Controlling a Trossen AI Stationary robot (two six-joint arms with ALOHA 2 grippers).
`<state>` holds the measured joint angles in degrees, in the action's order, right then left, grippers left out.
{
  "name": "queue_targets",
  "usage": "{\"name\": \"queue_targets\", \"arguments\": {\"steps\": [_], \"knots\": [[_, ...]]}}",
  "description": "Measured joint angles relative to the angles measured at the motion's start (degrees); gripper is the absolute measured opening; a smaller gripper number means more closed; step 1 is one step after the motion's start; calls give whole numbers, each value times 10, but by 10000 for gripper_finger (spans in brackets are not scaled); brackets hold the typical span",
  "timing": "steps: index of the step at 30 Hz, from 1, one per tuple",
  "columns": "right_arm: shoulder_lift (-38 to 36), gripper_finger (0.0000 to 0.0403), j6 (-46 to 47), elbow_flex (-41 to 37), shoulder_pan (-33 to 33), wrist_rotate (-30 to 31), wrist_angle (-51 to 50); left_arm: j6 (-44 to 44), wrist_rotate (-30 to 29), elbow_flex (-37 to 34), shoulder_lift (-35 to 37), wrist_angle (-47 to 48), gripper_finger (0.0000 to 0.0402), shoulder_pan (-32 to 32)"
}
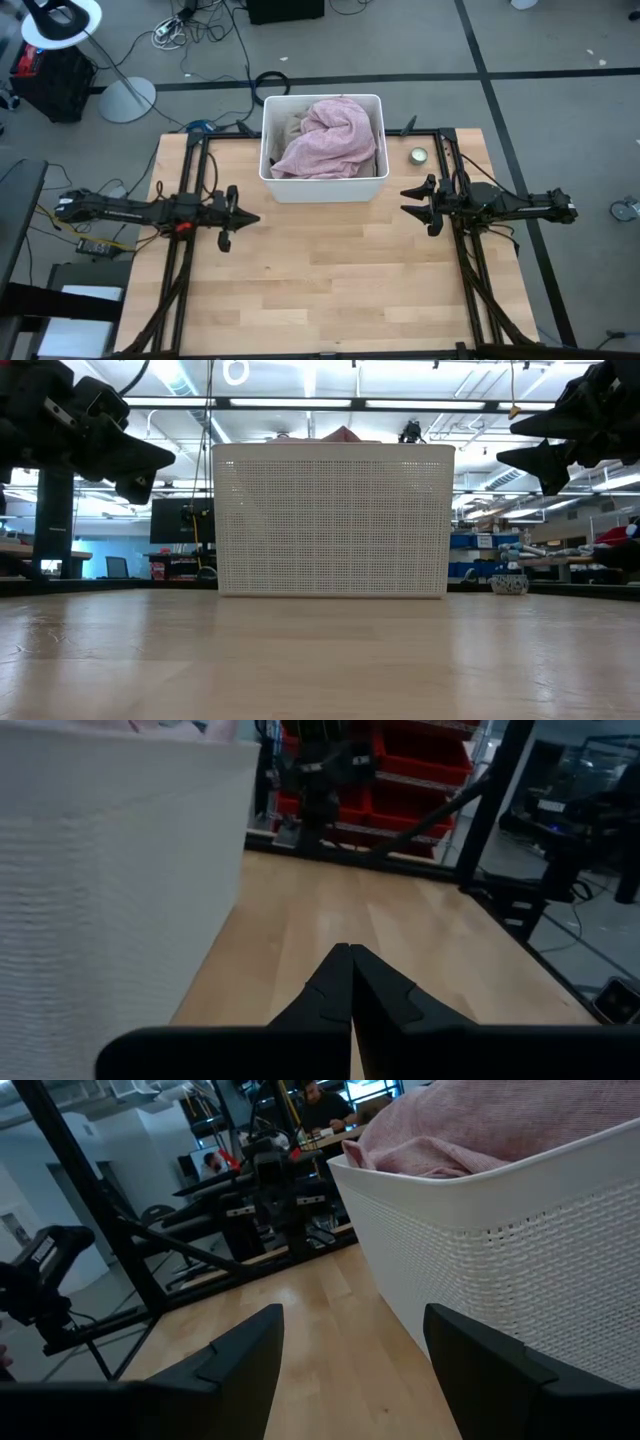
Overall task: Sort clothes
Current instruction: Return to Home Position
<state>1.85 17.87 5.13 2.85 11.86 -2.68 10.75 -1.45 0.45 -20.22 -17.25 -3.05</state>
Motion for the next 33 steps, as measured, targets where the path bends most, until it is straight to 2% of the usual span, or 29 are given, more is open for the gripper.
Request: {"name": "queue_targets", "arguments": {"steps": [11,15,21,33], "knots": [[0,245,0,0,0,0,0,-3,-36,0,153,146,5,0],[0,245,0,0,0,0,0,-26,-43,0,203,161,5,0],[0,245,0,0,0,0,1,-28,-42,13,203,196,5,0],[0,245,0,0,0,0,3,-66,-39,12,202,193,5,0]]}}
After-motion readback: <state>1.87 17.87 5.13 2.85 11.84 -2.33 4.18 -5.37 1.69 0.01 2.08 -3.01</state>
